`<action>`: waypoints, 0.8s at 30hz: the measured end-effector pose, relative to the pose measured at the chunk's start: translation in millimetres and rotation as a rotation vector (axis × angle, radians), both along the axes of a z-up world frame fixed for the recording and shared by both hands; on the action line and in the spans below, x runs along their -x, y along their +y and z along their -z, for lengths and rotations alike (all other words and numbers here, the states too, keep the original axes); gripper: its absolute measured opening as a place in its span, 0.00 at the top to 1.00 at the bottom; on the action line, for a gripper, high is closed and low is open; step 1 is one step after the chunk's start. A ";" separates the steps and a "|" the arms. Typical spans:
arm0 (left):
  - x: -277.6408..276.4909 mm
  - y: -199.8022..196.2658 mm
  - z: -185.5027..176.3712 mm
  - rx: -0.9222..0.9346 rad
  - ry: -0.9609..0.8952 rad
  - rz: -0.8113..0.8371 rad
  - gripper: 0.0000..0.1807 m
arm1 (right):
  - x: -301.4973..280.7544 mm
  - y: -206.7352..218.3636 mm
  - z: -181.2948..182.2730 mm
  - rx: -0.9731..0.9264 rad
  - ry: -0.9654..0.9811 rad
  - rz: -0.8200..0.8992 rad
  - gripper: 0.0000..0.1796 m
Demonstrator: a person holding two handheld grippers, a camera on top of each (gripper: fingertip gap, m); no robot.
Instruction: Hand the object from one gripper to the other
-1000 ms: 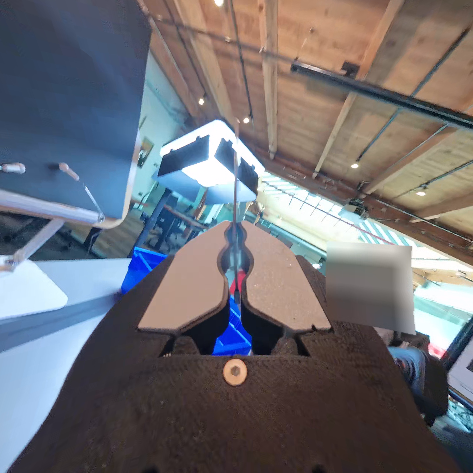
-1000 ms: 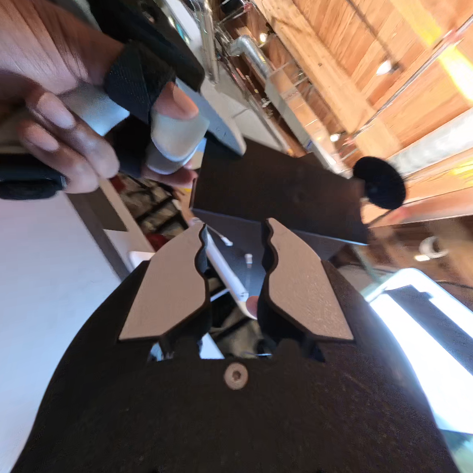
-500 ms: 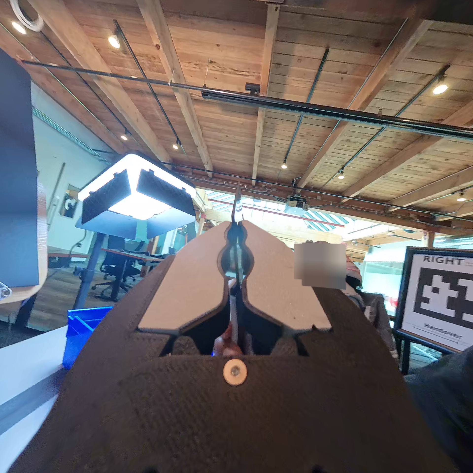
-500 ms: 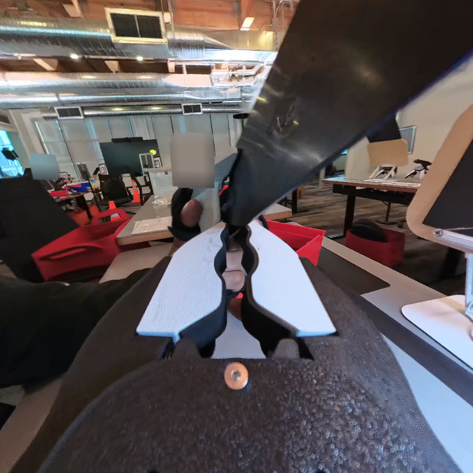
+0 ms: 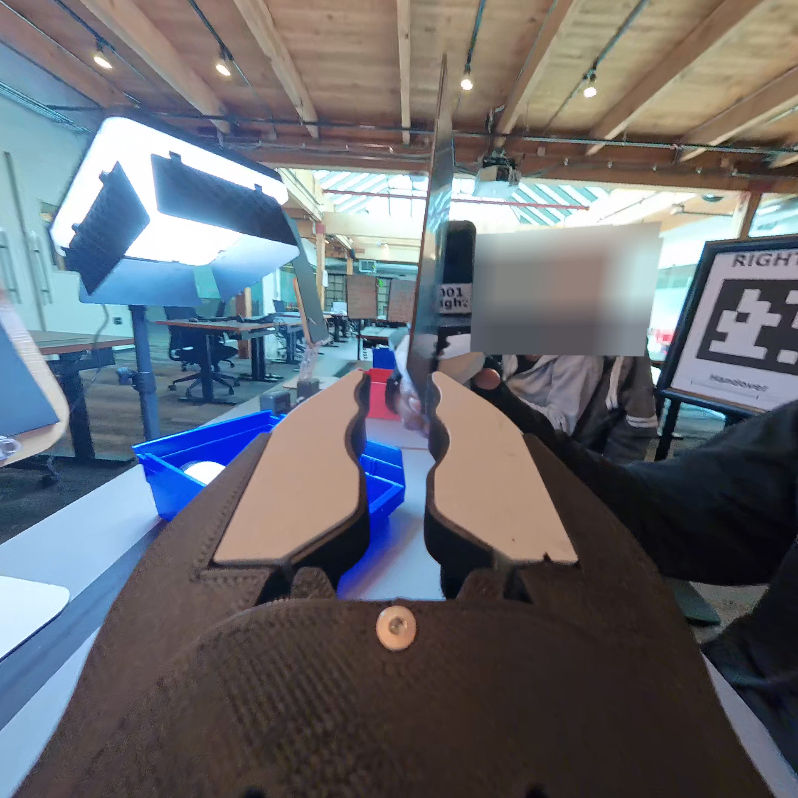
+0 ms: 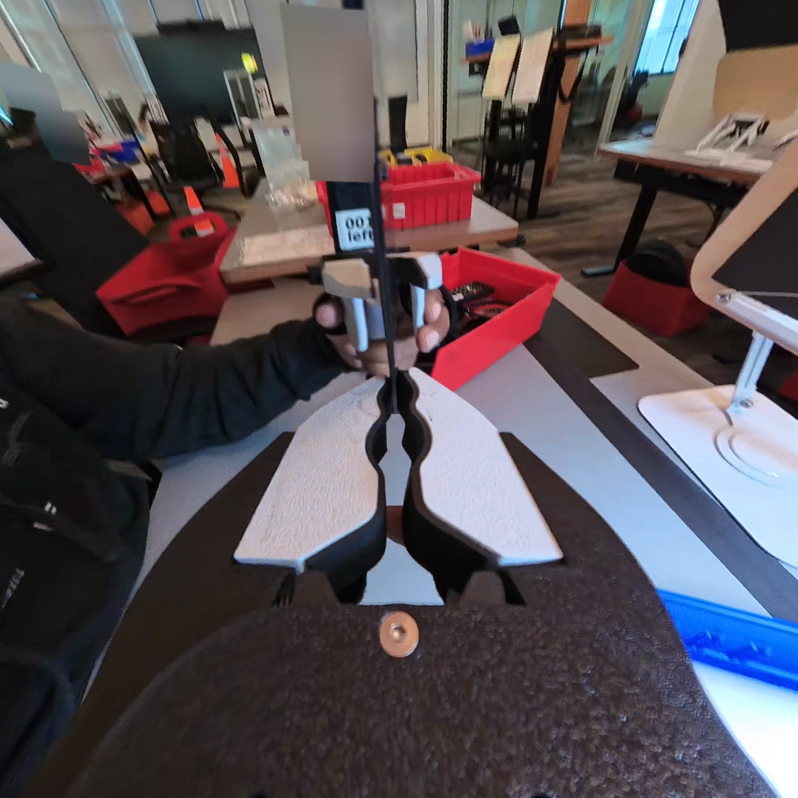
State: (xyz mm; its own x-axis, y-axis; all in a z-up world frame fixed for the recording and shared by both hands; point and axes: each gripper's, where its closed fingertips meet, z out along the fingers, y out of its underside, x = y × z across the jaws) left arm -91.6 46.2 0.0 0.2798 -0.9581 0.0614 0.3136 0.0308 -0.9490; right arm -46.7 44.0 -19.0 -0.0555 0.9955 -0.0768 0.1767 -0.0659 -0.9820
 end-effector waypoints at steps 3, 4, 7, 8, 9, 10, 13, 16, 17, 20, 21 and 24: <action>-10.9 -7.9 3.7 -0.003 0.033 0.053 0.91 | -1.8 -3.5 10.5 0.005 -0.076 -0.017 0.99; -13.1 -4.9 7.9 -0.010 0.065 0.025 0.96 | -1.7 -3.8 12.8 0.000 -0.088 -0.021 0.99; -13.8 -8.2 5.8 -0.041 0.066 0.036 0.99 | -1.8 1.5 4.2 0.013 -0.036 0.004 0.98; -13.1 -10.1 0.6 -0.047 0.033 0.043 0.99 | -1.1 0.5 -3.6 0.002 0.016 -0.001 0.98; -12.1 -12.1 -5.3 -0.059 -0.008 0.044 0.99 | -0.5 -1.2 -12.7 -0.025 0.082 -0.006 0.98; -11.4 -14.6 -10.8 -0.064 -0.050 0.050 0.99 | 0.2 -2.4 -19.9 -0.040 0.135 -0.007 0.98; -8.1 -22.3 -25.6 -0.071 -0.170 0.083 0.99 | 4.5 -9.0 -25.3 -0.066 0.185 -0.030 0.91; -8.2 -25.5 -33.0 -0.060 -0.244 0.099 0.99 | 13.4 -14.0 -20.8 -0.084 0.182 -0.054 0.87; -9.6 -26.3 -33.0 -0.056 -0.254 0.108 0.99 | 16.6 -15.6 -23.5 -0.080 0.205 -0.057 0.88; -9.9 -21.3 -30.0 -0.039 -0.260 0.086 0.99 | 21.5 -16.0 -24.4 -0.118 0.213 -0.039 0.98; -9.0 -19.0 -28.7 -0.024 -0.259 0.085 0.99 | 21.6 -14.8 -24.2 -0.128 0.207 -0.026 0.98; -8.2 -13.9 -26.4 0.013 -0.247 0.075 0.98 | 22.1 -10.7 -22.6 -0.103 0.202 -0.012 0.98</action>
State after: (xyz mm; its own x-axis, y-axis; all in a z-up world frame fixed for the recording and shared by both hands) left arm -83.4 32.3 26.4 0.1831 -0.9743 0.1312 0.5367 -0.0128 -0.8437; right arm -68.8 33.3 3.6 -0.0714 0.9967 0.0391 -0.0238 0.0375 -0.9990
